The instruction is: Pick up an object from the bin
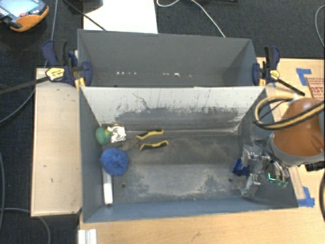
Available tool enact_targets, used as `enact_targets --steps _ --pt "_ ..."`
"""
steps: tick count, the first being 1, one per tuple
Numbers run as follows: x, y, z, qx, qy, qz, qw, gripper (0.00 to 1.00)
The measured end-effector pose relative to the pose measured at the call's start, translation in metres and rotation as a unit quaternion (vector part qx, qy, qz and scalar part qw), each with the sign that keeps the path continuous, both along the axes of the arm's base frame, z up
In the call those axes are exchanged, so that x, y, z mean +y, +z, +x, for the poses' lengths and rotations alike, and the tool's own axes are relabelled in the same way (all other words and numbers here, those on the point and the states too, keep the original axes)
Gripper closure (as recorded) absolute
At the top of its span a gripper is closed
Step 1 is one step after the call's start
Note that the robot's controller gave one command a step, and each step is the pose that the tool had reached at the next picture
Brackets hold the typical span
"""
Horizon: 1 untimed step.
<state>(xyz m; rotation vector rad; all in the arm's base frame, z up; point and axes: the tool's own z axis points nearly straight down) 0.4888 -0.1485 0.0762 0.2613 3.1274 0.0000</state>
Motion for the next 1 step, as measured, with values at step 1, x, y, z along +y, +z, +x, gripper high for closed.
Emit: enact_targets --steps 1 --pt "0.0 0.0 0.0 0.0 0.001 0.0 1.0 0.0"
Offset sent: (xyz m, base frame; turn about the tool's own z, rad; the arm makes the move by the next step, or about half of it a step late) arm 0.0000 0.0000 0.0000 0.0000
